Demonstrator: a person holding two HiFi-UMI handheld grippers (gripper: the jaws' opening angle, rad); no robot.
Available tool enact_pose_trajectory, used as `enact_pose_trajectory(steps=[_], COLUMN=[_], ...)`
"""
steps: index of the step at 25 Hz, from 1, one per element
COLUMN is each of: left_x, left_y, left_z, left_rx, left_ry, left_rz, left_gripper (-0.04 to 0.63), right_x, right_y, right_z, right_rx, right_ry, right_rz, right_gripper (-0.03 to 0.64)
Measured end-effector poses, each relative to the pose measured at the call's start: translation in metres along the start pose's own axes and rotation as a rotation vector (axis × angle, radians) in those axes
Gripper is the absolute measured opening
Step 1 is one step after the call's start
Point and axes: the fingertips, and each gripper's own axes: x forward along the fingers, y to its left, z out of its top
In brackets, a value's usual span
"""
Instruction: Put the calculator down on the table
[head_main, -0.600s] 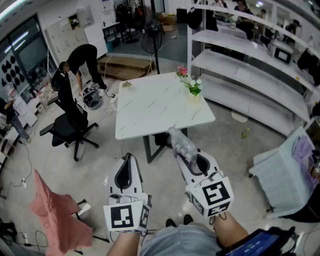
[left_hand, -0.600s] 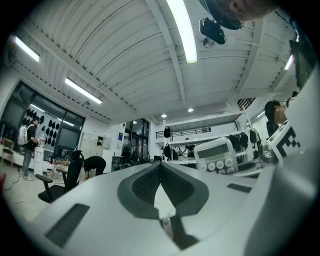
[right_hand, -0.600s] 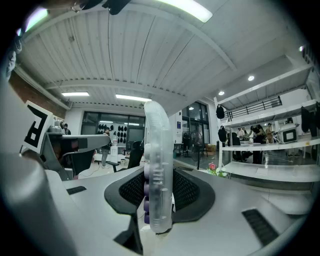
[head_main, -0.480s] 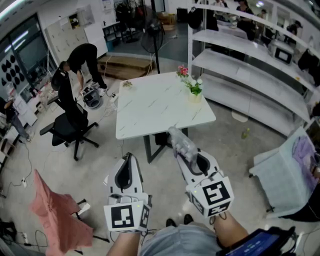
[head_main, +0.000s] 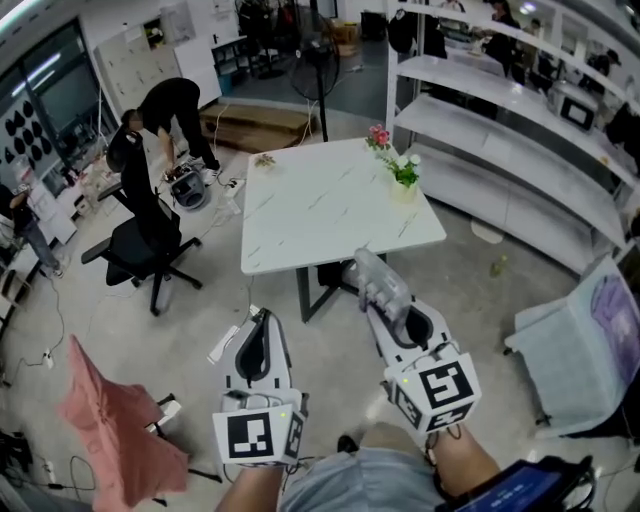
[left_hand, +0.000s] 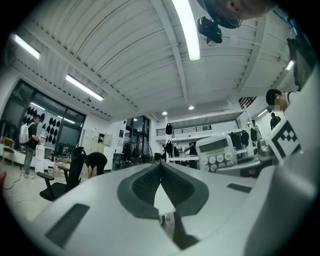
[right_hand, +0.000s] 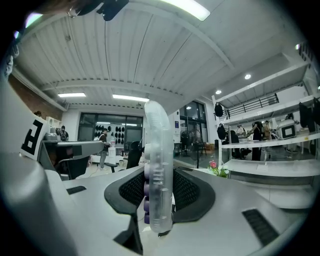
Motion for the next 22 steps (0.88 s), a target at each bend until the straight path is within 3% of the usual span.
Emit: enact_pose_trajectory(steps=[12, 22], left_x=[0.037, 0.139], left_y=[0.021, 0.055], left_z=[-0.031, -0.065], left_rx=[-0.002, 0.012], left_ry=[0.048, 0.112], left_rz=[0.006, 0.037], left_gripper=[0.008, 0.008], right_x=[0.042, 0.134], right_y=[-0.014, -0.069], right_z=[-0.009, -0.043], right_rx=[0.017, 0.077], right_ry=[0.005, 0.085], right_rz=[-0.007, 0.001], right_gripper=[0.147, 0.147])
